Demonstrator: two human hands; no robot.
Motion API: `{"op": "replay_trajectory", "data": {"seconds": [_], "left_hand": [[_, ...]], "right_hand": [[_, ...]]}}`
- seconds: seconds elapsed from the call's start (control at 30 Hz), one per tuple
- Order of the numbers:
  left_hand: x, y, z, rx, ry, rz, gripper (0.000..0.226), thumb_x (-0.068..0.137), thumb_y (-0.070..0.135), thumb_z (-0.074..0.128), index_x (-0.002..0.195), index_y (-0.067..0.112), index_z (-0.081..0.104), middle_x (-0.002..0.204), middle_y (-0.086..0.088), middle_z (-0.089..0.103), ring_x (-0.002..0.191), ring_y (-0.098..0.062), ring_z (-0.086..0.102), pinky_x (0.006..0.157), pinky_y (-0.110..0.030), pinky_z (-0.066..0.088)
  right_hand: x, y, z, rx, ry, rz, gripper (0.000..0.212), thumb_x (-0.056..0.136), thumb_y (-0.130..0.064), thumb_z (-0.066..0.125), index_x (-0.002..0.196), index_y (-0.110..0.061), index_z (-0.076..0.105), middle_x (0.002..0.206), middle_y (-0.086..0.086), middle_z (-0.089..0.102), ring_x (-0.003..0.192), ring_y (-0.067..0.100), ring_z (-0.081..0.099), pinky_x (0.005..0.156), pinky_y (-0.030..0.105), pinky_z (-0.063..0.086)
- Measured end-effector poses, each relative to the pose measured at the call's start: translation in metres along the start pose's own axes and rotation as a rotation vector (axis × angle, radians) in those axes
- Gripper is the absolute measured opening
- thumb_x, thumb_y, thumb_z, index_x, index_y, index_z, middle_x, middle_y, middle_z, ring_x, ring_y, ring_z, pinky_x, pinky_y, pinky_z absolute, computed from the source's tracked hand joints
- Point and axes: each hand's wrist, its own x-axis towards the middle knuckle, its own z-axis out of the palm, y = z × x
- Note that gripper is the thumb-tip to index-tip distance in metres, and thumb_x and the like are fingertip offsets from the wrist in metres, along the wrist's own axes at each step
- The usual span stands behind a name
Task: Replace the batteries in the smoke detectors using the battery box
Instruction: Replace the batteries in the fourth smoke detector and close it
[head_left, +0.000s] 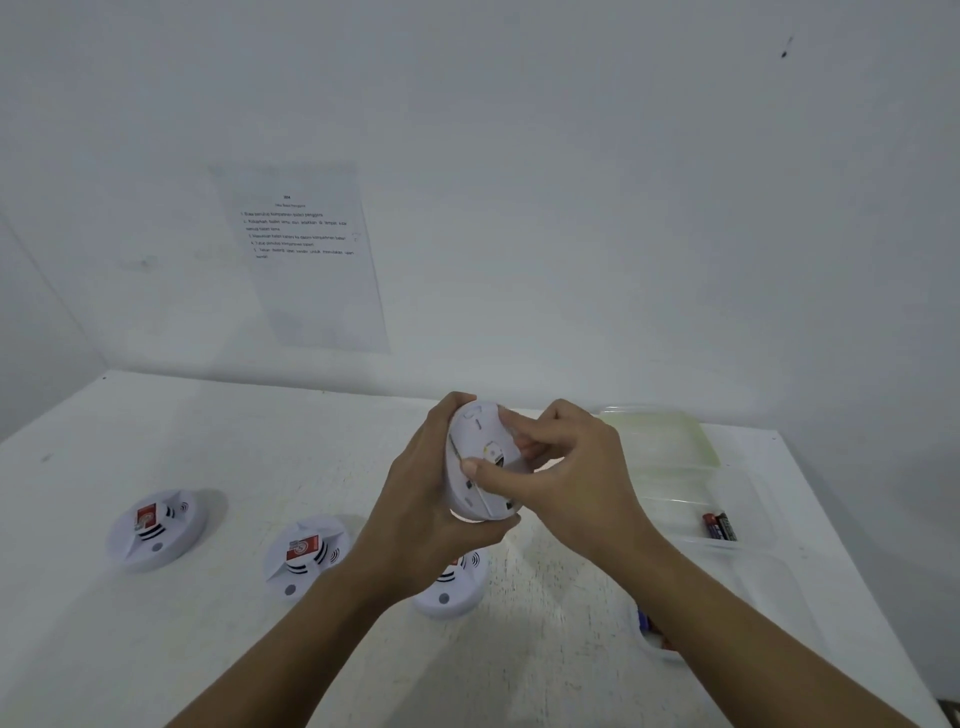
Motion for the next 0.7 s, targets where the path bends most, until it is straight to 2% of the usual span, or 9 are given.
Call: {"op": "replay_trajectory", "data": {"seconds": [0.13,0.23,0.27,0.37,0.47,0.53,0.6,0.67,0.7], "left_hand": [[0.001,-0.001,0.000,-0.007,-0.040,-0.053,0.077,0.073,0.023,0.087,0.122,0.041,0.031,0.132,0.011,0.052,0.115,-0.007,0.055,0.106,-0.029,0.048],[0.001,-0.001,-0.003,0.028,-0.044,-0.045,0.074,0.070,0.033,0.087,0.126,0.039,0.039,0.124,0.014,0.057,0.112,-0.002,0.058,0.096,-0.015,0.050],[0.001,-0.003,-0.004,0.045,-0.050,-0.043,0.074,0.072,0.028,0.086,0.129,0.036,0.039,0.125,0.012,0.058,0.110,-0.003,0.058,0.097,-0.017,0.050],[0.002,-0.008,-0.006,0.015,-0.122,-0.091,0.066,0.084,0.000,0.077,0.131,0.023,0.038,0.133,-0.003,0.055,0.107,-0.012,0.058,0.107,-0.036,0.047],[0.003,-0.015,-0.005,0.001,-0.136,-0.116,0.070,0.081,0.001,0.079,0.134,0.019,0.037,0.136,-0.009,0.054,0.121,-0.024,0.056,0.108,-0.042,0.047],[0.002,-0.016,-0.006,-0.005,-0.139,-0.110,0.072,0.079,0.004,0.082,0.136,0.015,0.039,0.135,-0.010,0.055,0.121,-0.026,0.056,0.108,-0.041,0.048],[0.001,-0.014,-0.006,-0.009,-0.113,-0.073,0.081,0.073,0.015,0.088,0.137,0.022,0.039,0.132,0.000,0.057,0.120,-0.016,0.057,0.103,-0.029,0.051],[0.001,-0.010,-0.006,-0.003,-0.076,-0.043,0.081,0.066,0.033,0.086,0.130,0.038,0.036,0.127,0.020,0.053,0.117,0.009,0.053,0.098,-0.009,0.046],[0.002,-0.007,-0.006,-0.004,-0.058,-0.038,0.078,0.064,0.040,0.082,0.126,0.042,0.035,0.125,0.027,0.048,0.113,0.016,0.050,0.098,-0.006,0.044]], "right_hand": [[0.003,0.000,-0.003,0.000,-0.066,0.009,0.061,0.058,-0.045,0.094,0.112,-0.024,0.077,0.082,-0.002,0.053,0.074,0.011,0.060,0.065,0.018,0.051],[0.002,-0.002,-0.003,-0.017,-0.116,-0.034,0.051,0.062,-0.040,0.093,0.108,-0.022,0.079,0.084,-0.002,0.049,0.075,0.010,0.053,0.064,0.017,0.046],[0.002,-0.003,-0.003,-0.023,-0.133,-0.047,0.049,0.063,-0.040,0.093,0.107,-0.023,0.079,0.085,-0.004,0.049,0.076,0.010,0.052,0.065,0.019,0.046],[0.004,-0.004,-0.004,-0.043,-0.170,-0.062,0.046,0.065,-0.043,0.090,0.106,-0.024,0.078,0.088,-0.007,0.050,0.080,0.012,0.053,0.066,0.022,0.048],[0.005,-0.004,-0.005,-0.061,-0.186,-0.070,0.048,0.065,-0.044,0.090,0.107,-0.025,0.078,0.091,-0.009,0.051,0.082,0.009,0.054,0.068,0.019,0.048],[0.006,-0.005,-0.004,-0.069,-0.195,-0.083,0.047,0.066,-0.044,0.090,0.107,-0.025,0.078,0.094,-0.009,0.053,0.085,0.009,0.056,0.069,0.019,0.049],[0.006,-0.004,-0.004,-0.083,-0.193,-0.090,0.048,0.066,-0.044,0.090,0.108,-0.025,0.077,0.096,-0.012,0.055,0.089,0.008,0.057,0.070,0.018,0.050],[0.005,-0.004,-0.003,-0.101,-0.152,-0.089,0.054,0.065,-0.046,0.090,0.114,-0.027,0.075,0.097,-0.016,0.058,0.091,0.005,0.058,0.070,0.016,0.051],[0.005,-0.003,-0.002,-0.098,-0.123,-0.084,0.058,0.064,-0.047,0.090,0.117,-0.027,0.074,0.097,-0.017,0.059,0.091,0.003,0.058,0.070,0.016,0.051]]}}
